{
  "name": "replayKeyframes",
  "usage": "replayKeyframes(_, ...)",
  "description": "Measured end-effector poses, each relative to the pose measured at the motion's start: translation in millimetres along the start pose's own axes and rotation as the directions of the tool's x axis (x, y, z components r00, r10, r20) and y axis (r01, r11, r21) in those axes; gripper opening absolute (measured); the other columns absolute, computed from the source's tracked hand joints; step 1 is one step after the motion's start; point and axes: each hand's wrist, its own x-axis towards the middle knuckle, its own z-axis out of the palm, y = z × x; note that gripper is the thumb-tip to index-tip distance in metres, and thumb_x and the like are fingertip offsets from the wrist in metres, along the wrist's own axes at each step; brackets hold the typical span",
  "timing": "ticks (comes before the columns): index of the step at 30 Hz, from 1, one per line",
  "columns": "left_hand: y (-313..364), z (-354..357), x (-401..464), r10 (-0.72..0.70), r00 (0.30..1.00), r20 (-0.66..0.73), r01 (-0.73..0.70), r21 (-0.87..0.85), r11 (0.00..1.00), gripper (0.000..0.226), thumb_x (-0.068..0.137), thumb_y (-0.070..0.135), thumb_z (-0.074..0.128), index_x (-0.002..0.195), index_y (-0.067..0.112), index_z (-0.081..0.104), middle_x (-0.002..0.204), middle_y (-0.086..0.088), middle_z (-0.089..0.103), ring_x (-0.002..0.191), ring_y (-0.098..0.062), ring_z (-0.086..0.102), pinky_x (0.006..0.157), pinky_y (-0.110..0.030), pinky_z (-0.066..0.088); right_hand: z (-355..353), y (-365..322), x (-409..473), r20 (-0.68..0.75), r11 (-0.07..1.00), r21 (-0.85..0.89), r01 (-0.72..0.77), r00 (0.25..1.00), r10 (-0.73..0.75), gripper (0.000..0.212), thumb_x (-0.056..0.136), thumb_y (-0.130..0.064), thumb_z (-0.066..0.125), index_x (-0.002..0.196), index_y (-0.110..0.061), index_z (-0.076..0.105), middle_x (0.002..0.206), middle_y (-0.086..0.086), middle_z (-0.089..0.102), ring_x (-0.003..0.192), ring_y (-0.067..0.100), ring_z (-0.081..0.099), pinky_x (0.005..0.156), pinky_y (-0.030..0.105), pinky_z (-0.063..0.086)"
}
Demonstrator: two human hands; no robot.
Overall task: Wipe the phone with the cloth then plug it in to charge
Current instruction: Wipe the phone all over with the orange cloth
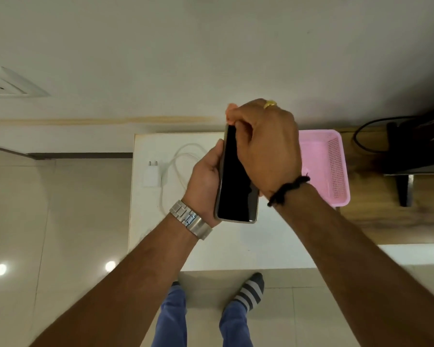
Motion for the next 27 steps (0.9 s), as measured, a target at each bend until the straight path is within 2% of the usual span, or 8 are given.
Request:
replayKeyframes(4, 10.6, -2.7, -0.7, 0.056, 0.998, 0.005, -0.056, 0.017, 0.998, 0.050, 0.102, 0.052, 0.046, 0.104, 0.019, 0.083, 0.105, -0.004, 0.078, 0.101, -0.021, 0.075, 0.090, -0.035, 0.059, 1.9, -25.9, -43.0, 0.093, 0.999, 0.018, 0.039, 0.995, -0.041, 0.028, 0.091, -0.016, 0.045, 0.092, -0.014, 0.073, 0.095, 0.004, 0.073, 0.082, 0.024, 0.066, 0.073, 0.036, 0.056)
replayKeyframes(8, -2.6, -4.9, -1.6, 0.007, 1.000, 0.013, -0.007, 0.005, 1.000, 0.045, 0.102, 0.052, 0.049, 0.106, 0.021, 0.081, 0.111, -0.005, 0.076, 0.106, -0.023, 0.071, 0.095, -0.036, 0.054, 4.0, -11.8, -12.1, 0.048, 0.999, 0.005, 0.050, 0.998, -0.050, 0.026, 0.092, -0.009, 0.050, 0.099, -0.012, 0.074, 0.105, 0.004, 0.073, 0.098, 0.024, 0.067, 0.081, 0.038, 0.054)
replayKeyframes(12, 9.8, -14.5, -7.7, 0.006, 0.997, 0.076, -0.005, -0.020, 1.000, 0.055, 0.103, 0.059, 0.041, 0.113, 0.019, 0.079, 0.103, -0.009, 0.079, 0.084, -0.028, 0.076, 0.079, -0.044, 0.063, -1.3, 10.1, 0.5, 0.052, 0.997, -0.050, 0.054, 0.997, -0.051, 0.024, 0.097, -0.007, 0.051, 0.099, -0.008, 0.075, 0.100, 0.007, 0.074, 0.095, 0.026, 0.067, 0.086, 0.037, 0.051)
replayKeyframes(15, 15.4, -15.2, -10.9, -0.005, 0.997, 0.079, 0.005, 0.000, 1.000, 0.060, 0.105, 0.061, 0.035, 0.122, 0.017, 0.071, 0.104, -0.011, 0.076, 0.077, -0.030, 0.074, 0.075, -0.046, 0.064, -13.7, 25.2, -13.8, 0.011, 1.000, 0.002, -0.008, 1.000, 0.008, 0.022, 0.100, -0.008, 0.055, 0.099, -0.009, 0.077, 0.098, 0.007, 0.075, 0.092, 0.024, 0.068, 0.086, 0.032, 0.051)
replayKeyframes(18, 5.3, -2.7, -10.9, -0.030, 0.998, 0.055, 0.030, 0.003, 1.000, 0.051, 0.101, 0.056, 0.043, 0.107, 0.019, 0.078, 0.100, -0.007, 0.077, 0.088, -0.025, 0.073, 0.083, -0.040, 0.060, -4.4, 2.3, -13.0, -0.004, 0.999, 0.008, 0.044, 0.999, -0.044, 0.025, 0.098, -0.011, 0.052, 0.095, -0.008, 0.077, 0.095, 0.008, 0.074, 0.089, 0.026, 0.068, 0.083, 0.038, 0.052)
replayKeyframes(21, 3.6, -5.5, -11.0, -0.023, 0.995, 0.095, 0.028, -0.057, 0.998, 0.045, 0.096, 0.051, 0.050, 0.103, 0.019, 0.081, 0.103, -0.006, 0.079, 0.095, -0.024, 0.075, 0.087, -0.037, 0.061, 2.1, -12.3, -10.5, 0.097, 0.993, 0.032, 0.113, 0.989, -0.115, 0.036, 0.098, -0.020, 0.042, 0.098, -0.008, 0.076, 0.103, 0.007, 0.075, 0.096, 0.026, 0.068, 0.087, 0.040, 0.053)
replayKeyframes(24, 13.2, -15.7, -13.2, -0.039, 0.994, 0.105, 0.043, -0.037, 0.998, 0.056, 0.103, 0.059, 0.039, 0.111, 0.017, 0.076, 0.098, -0.009, 0.078, 0.078, -0.030, 0.075, 0.072, -0.043, 0.064, -9.9, 12.8, -15.5, 0.039, 0.998, 0.040, 0.038, 0.998, -0.040, 0.027, 0.101, -0.014, 0.051, 0.100, -0.007, 0.077, 0.101, 0.009, 0.075, 0.094, 0.027, 0.068, 0.087, 0.038, 0.052)
replayKeyframes(27, 12.6, -8.8, -12.6, -0.041, 0.998, 0.053, 0.041, 0.001, 0.999, 0.055, 0.103, 0.059, 0.038, 0.112, 0.019, 0.074, 0.102, -0.008, 0.076, 0.083, -0.028, 0.073, 0.078, -0.043, 0.062, -9.3, 11.2, -21.3, -0.005, 0.999, 0.043, -0.019, 1.000, 0.019, 0.026, 0.101, -0.013, 0.050, 0.100, -0.009, 0.077, 0.101, 0.006, 0.075, 0.095, 0.025, 0.068, 0.086, 0.036, 0.052)
